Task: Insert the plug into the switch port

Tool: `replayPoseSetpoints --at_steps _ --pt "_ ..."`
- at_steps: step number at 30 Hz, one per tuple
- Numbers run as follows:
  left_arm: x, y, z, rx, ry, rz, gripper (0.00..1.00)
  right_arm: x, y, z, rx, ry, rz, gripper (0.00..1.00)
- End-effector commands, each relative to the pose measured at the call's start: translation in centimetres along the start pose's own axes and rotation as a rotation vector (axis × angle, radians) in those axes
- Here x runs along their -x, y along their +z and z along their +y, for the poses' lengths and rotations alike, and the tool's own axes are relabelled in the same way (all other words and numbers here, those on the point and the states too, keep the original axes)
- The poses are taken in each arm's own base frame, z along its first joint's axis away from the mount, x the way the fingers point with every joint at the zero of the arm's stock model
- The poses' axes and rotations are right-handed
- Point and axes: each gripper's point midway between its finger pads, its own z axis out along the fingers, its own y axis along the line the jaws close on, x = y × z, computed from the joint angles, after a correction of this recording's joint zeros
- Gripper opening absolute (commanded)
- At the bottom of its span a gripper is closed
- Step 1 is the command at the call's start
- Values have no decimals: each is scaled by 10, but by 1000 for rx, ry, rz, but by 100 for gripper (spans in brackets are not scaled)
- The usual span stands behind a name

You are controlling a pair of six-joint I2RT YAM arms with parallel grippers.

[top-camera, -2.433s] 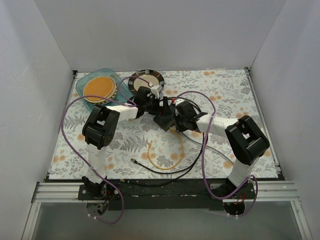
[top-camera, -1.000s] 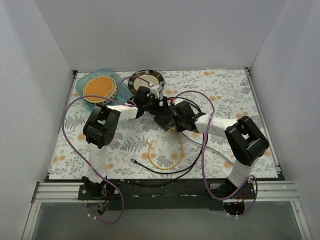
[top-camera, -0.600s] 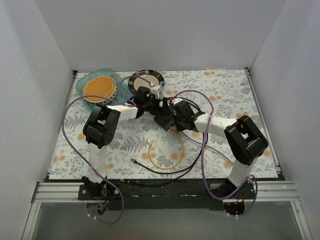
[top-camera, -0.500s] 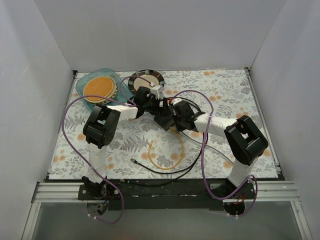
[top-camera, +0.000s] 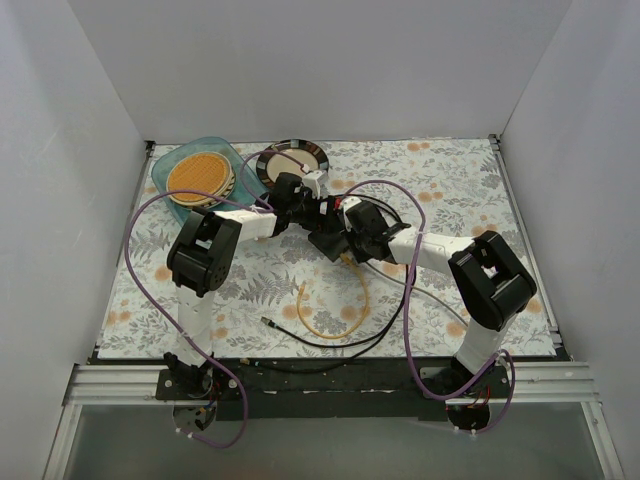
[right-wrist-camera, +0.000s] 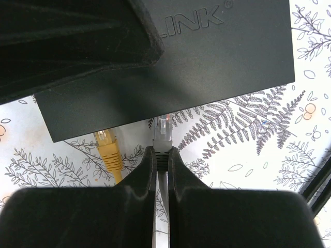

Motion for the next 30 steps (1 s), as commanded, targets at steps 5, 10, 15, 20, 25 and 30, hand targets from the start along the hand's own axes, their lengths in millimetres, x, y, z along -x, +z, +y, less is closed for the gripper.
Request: replayPoseSetpoints --at_steps 5,10,15,20,25,30 --pt "-41 9 -45 -153 -33 152 78 82 -5 12 58 -88 -316 1" --pt "-40 7 -52 -187 -20 152 78 84 -6 22 106 -154 -358 1" --pt "-41 6 -58 -213 -7 153 78 84 -4 23 109 -166 -379 1" --pt "-45 4 -60 -208 -12 162 77 86 2 13 44 -73 -337 1" --pt "-51 -1 -63 -208 -18 173 77 85 -1 8 12 -11 -344 1" --pt "-58 -3 -69 -222 -13 186 76 88 -5 7 13 -15 -373 1"
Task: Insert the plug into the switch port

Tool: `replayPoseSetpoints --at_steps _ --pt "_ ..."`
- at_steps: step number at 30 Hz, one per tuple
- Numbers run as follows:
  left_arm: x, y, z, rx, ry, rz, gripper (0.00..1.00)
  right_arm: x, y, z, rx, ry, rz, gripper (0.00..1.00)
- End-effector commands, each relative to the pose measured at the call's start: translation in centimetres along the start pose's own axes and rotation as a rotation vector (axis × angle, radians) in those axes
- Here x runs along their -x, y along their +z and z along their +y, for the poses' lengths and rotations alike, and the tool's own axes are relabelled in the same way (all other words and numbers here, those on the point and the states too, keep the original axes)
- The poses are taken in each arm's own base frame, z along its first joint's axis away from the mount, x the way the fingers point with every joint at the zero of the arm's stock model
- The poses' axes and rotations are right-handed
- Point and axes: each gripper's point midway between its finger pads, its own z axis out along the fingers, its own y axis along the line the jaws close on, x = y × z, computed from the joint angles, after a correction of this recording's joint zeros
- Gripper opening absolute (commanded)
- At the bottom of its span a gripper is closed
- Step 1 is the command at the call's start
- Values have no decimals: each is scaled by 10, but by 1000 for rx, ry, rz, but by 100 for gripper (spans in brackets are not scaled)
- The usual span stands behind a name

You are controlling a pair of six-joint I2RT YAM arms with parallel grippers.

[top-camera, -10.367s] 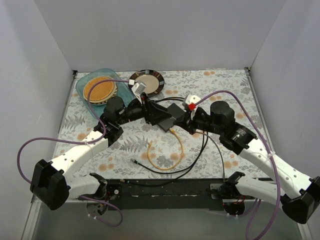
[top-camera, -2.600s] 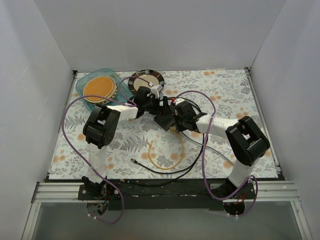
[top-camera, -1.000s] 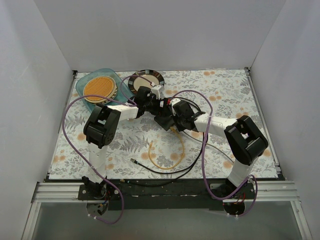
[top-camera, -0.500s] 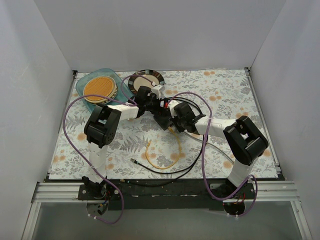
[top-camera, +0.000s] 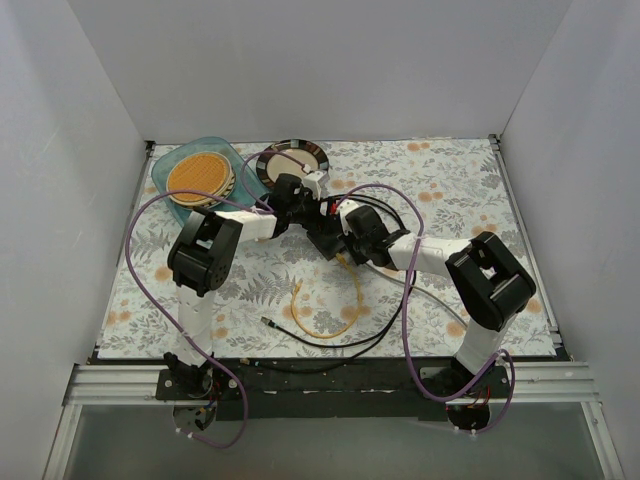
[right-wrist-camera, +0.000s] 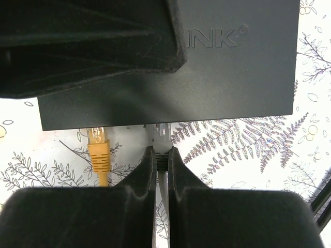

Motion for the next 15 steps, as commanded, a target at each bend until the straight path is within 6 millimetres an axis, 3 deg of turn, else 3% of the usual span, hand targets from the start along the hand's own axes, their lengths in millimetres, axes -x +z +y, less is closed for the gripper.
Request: replayPoseSetpoints --at_steps 1,9,15 --pt "-54 -6 -76 -218 -61 189 76 85 -7 0 -8 52 -301 1" --pt "-57 -6 -92 -273 -23 200 76 99 -16 9 58 -28 -369 1" --pt "-66 -12 -117 -387 16 227 71 106 -19 9 55 -30 -393 1"
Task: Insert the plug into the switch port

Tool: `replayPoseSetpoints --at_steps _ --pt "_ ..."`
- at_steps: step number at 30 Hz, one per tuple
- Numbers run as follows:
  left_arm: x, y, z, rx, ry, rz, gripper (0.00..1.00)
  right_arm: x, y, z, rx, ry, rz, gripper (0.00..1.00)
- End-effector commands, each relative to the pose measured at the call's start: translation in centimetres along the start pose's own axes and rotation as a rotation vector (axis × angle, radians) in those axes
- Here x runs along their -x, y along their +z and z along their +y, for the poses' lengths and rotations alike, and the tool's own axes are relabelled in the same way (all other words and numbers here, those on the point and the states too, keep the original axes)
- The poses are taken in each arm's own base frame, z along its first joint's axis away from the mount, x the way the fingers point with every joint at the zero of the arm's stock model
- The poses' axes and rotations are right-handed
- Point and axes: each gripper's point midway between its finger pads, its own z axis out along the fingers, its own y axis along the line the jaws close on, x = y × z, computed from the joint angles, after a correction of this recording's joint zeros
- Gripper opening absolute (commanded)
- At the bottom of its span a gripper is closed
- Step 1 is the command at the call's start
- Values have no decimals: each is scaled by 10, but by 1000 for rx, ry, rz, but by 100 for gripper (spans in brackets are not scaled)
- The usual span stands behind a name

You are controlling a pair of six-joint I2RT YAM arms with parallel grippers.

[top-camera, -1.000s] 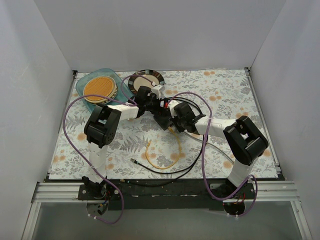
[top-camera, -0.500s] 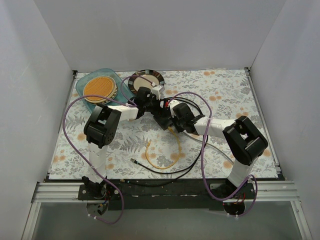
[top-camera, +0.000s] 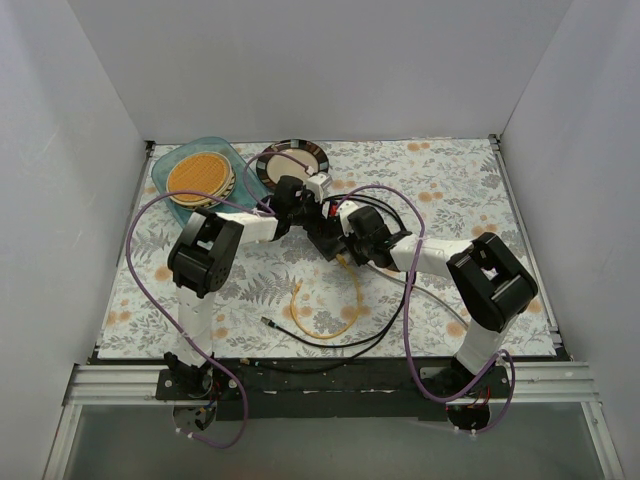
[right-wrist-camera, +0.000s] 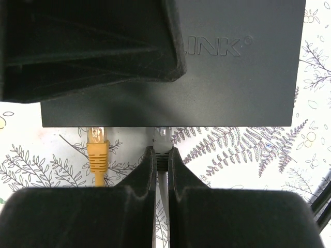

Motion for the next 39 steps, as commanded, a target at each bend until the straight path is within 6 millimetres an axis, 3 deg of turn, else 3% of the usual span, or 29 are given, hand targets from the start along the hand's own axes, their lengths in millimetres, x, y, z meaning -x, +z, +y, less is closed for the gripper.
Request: replayPoseSetpoints --at_steps 1,5,15,24,31,39 --pt "-57 -13 -120 -401 -53 228 70 106 -16 1 17 12 -377 1" --pt "-71 -20 -131 -460 -67 274 58 110 -16 0 11 19 -392 1" --pt "-97 -33 -161 -559 -54 345 53 130 -18 2 23 19 -448 1" --pt "-95 -44 -189 -628 -13 350 52 153 -22 4 41 3 -493 1" --pt "-82 -46 -206 -649 9 308 53 168 -24 12 91 -8 -527 1" --pt "-75 -45 -221 -685 23 298 53 168 -24 19 124 -25 -527 1"
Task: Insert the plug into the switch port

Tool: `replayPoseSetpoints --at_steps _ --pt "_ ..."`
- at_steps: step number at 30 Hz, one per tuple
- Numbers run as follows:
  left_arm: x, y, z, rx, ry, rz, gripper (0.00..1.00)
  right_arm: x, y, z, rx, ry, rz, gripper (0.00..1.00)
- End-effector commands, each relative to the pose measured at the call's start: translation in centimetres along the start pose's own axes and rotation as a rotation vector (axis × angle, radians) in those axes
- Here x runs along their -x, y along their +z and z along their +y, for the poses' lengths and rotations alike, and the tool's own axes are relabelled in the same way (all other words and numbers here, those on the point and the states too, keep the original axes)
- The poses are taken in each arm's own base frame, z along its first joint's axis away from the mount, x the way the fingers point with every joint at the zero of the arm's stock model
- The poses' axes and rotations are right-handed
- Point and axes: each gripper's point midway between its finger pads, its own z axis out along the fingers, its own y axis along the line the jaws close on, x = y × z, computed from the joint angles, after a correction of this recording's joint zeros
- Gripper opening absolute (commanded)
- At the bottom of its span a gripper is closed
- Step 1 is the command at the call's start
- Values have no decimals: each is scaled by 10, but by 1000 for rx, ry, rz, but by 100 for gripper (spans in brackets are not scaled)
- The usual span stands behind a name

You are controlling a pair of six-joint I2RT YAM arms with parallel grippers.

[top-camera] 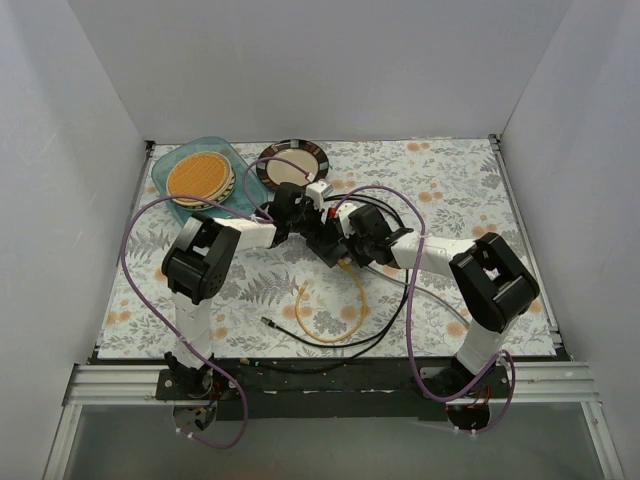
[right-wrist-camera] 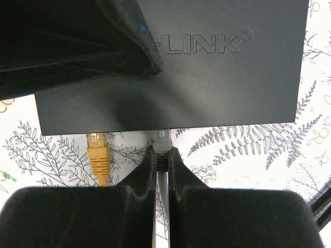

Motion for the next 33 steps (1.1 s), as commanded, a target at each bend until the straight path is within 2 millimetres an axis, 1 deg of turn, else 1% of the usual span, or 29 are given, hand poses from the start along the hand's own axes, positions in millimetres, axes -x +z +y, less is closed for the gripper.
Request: replayPoseSetpoints --at_steps 1,7,10,12,13,14,16,17,18,19,20,21,22,23,24,25,26,27,28,30,31,32,33 --pt "-46 -35 -213 -711 -30 259 53 172 -25 9 55 -21 -574 1" --pt "-59 -39 -217 -737 -30 289 53 170 -22 10 58 -13 -557 1" --pt "-59 -39 -216 -725 -23 287 54 166 -24 10 60 -8 -554 1" --pt "-58 -34 -211 -683 -24 279 54 164 -26 9 54 -2 -553 1" --pt "-59 -31 -207 -656 -32 279 54 159 -25 9 51 2 -544 1" --pt "-58 -28 -200 -621 -40 273 55 158 -27 7 41 7 -544 1" --pt "-54 -18 -184 -519 -75 251 60 150 -26 7 38 9 -527 1" --pt "-51 -16 -171 -474 -96 236 61 149 -28 6 31 11 -528 1" --pt "-51 -14 -162 -438 -113 230 64 146 -29 5 29 15 -525 1" --pt "-46 -13 -153 -401 -139 213 66 139 -27 7 32 19 -511 1" --pt "-41 -13 -138 -354 -167 193 68 138 -28 6 29 23 -511 1" --pt "-40 -14 -127 -313 -184 179 70 136 -28 6 29 28 -506 1" --pt "-34 -12 -112 -244 -213 153 73 134 -29 6 30 33 -503 1" --pt "-25 -15 -95 -188 -233 118 76 128 -27 7 34 41 -492 1" --pt "-22 -16 -82 -132 -257 98 78 125 -27 7 33 48 -484 1" --pt "-19 -16 -59 -19 -294 76 84 125 -28 8 36 53 -486 1" --pt "-10 -23 -44 23 -335 49 85 120 -27 9 41 63 -473 1" --pt "-5 -27 -37 43 -352 28 86 118 -27 9 41 68 -470 1" --pt "3 -33 -22 95 -368 -14 89 118 -28 9 43 71 -470 1" --pt "16 -41 -15 123 -380 -60 93 112 -28 9 41 73 -461 2" --pt "19 -43 -12 134 -383 -67 95 113 -30 9 39 73 -467 4" --pt "28 -45 -7 150 -380 -84 97 111 -30 9 38 74 -464 6" --pt "24 -44 -4 168 -379 -59 98 109 -30 8 34 76 -457 6"
